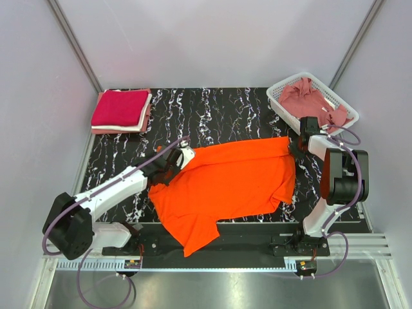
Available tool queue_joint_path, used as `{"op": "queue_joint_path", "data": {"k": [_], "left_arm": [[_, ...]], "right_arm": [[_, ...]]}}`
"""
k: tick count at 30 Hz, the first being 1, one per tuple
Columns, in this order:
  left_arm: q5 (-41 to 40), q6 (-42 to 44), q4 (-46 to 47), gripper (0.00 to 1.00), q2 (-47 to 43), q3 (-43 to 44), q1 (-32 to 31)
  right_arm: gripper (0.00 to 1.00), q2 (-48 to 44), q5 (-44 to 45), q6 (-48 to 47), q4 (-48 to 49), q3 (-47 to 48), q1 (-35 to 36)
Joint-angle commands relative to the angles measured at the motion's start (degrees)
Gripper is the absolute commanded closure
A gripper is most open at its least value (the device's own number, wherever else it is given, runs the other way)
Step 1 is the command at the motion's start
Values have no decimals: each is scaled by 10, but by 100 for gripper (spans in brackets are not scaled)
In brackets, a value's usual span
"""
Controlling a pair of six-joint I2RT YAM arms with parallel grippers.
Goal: Fold and stack the t-shirts
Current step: Fold the tshirt
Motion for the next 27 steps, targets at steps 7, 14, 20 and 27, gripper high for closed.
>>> {"op": "queue_joint_path", "data": {"k": [7,14,20,27], "left_arm": [[16,-79,-79,100,25,58,-31],[45,-173,-159,100,105,119,-35],[51,-224,-187,93,134,139,-45],[38,-226,-179,74,103,185,-46]], "right_arm": [[90,-23,11,-12,8,-8,-2],[90,-33,13,-19,5,-9,-2],[84,-49,8,-17,-2,-10,-2],[75,-86,7,-22,-23,-14,-2]]}}
